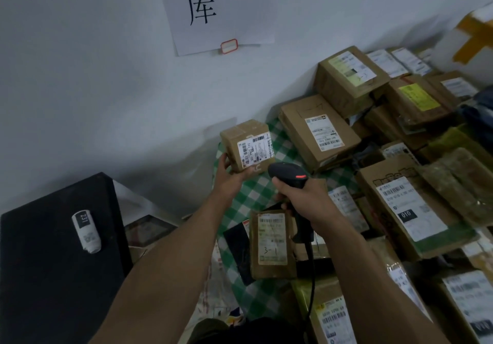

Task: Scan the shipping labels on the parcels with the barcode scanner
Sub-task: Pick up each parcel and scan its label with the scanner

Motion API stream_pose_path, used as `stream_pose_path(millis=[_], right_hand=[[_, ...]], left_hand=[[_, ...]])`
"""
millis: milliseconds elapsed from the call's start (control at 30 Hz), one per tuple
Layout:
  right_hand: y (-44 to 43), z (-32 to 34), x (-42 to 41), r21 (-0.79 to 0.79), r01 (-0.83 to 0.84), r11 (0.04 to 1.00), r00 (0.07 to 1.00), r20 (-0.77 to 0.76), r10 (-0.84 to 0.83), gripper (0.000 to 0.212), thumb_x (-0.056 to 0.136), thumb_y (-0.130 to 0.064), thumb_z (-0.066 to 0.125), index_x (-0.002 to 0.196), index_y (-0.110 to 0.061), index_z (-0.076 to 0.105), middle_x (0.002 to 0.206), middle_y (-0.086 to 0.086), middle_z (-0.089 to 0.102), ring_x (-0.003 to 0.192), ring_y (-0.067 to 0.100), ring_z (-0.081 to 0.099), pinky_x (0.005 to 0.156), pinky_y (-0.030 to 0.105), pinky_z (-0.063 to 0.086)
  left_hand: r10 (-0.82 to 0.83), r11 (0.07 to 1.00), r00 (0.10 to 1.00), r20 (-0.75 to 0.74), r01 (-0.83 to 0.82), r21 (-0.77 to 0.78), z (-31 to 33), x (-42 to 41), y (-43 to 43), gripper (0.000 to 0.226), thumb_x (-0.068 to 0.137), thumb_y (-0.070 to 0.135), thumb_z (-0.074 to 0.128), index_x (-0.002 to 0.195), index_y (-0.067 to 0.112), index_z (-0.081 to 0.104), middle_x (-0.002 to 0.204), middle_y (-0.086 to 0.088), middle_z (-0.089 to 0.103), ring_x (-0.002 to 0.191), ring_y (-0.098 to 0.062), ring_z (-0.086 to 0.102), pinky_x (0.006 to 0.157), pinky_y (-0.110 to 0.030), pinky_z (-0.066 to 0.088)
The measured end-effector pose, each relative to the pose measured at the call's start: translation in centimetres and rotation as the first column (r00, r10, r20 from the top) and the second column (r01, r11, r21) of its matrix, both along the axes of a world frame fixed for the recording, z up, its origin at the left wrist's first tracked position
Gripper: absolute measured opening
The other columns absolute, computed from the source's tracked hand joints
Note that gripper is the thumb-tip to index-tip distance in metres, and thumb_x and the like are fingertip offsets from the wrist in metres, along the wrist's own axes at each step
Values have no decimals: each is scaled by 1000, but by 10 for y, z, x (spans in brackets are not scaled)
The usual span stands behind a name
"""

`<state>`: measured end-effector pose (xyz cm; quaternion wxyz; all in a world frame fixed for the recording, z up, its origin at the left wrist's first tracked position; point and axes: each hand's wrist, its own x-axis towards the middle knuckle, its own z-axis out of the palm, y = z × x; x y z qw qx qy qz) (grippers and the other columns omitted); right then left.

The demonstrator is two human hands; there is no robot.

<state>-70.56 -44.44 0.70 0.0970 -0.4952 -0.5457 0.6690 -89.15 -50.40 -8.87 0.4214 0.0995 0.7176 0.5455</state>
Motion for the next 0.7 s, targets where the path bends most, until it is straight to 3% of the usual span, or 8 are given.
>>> stream_pose_path(millis=[67, 200, 300, 367, 467, 533, 600, 700], right_hand=[[-1, 2, 2, 13, 6, 1000, 1000, -16, -6, 18, 97, -31, 74, 110, -20, 71, 83, 9, 73, 61, 12, 62, 56, 26, 50], [-2, 8, 4, 58, 24, 998, 999, -22, -23, 21, 95, -35, 75, 111, -22, 72, 88, 10, 75, 61, 12, 65, 57, 25, 50], [-4, 16, 5, 110, 20, 994, 1000, -26, -17, 20, 95, -36, 75, 111, -25, 72, 90, 10, 76, 60, 12, 65, 58, 27, 51], [-7, 22, 6, 140, -2, 990, 999, -43, 8, 19, 96, -34, 75, 112, -25, 72, 88, 6, 76, 60, 10, 65, 56, 25, 51], [-15, 36, 8, 165, -65, 984, 996, -44, 73, 14, 97, -31, 74, 110, -28, 71, 81, 1, 75, 57, 8, 63, 55, 22, 51], [-21, 44, 8, 195, -88, 977, 995, -34, 97, 11, 96, -31, 74, 106, -29, 71, 77, -2, 74, 56, 7, 63, 53, 19, 51], [-26, 51, 6, 212, -99, 972, 993, -34, 109, 9, 96, -29, 75, 105, -28, 72, 76, -3, 74, 54, 6, 61, 52, 17, 51], [-34, 59, 2, 243, -133, 961, 989, -32, 145, 10, 96, -27, 74, 103, -32, 69, 80, -3, 75, 54, 0, 62, 53, 16, 52]], left_hand=[[38, 999, 999, -35, -37, 38, 7, 1, -4, 89, 80, 21, 88, 155, 25, 41, 144, 3, 59, 125, -16, 61, 111, -47, 48], [-36, 987, 995, -91, 50, 150, 32, -1, -11, 40, 91, 28, 77, 127, 41, 65, 122, 13, 73, 113, -13, 70, 98, -37, 56], [-79, 987, 977, -197, 104, 122, 61, -12, -9, 34, 94, 36, 73, 126, 37, 65, 117, 16, 72, 100, 0, 71, 79, -18, 55], [-147, 982, 956, -252, 172, 78, 74, -23, -8, 41, 97, 41, 68, 137, 34, 62, 120, 17, 71, 99, 4, 69, 81, -18, 51], [-302, 950, 896, -326, 312, -24, 81, -32, -8, 39, 103, 46, 58, 141, 38, 58, 108, 21, 72, 90, 14, 66, 75, -7, 48], [-349, 934, 858, -377, 352, -64, 80, -35, -11, 39, 103, 49, 56, 137, 34, 64, 106, 21, 73, 95, 10, 65, 84, -12, 48], [-353, 932, 847, -397, 356, -70, 75, -38, -14, 41, 101, 52, 57, 135, 33, 67, 114, 16, 74, 107, 1, 65, 98, -27, 49], [-366, 929, 830, -420, 350, -118, 72, -44, -24, 54, 90, 68, 56, 133, 38, 68, 131, 7, 66, 119, -9, 62, 107, -39, 49]])
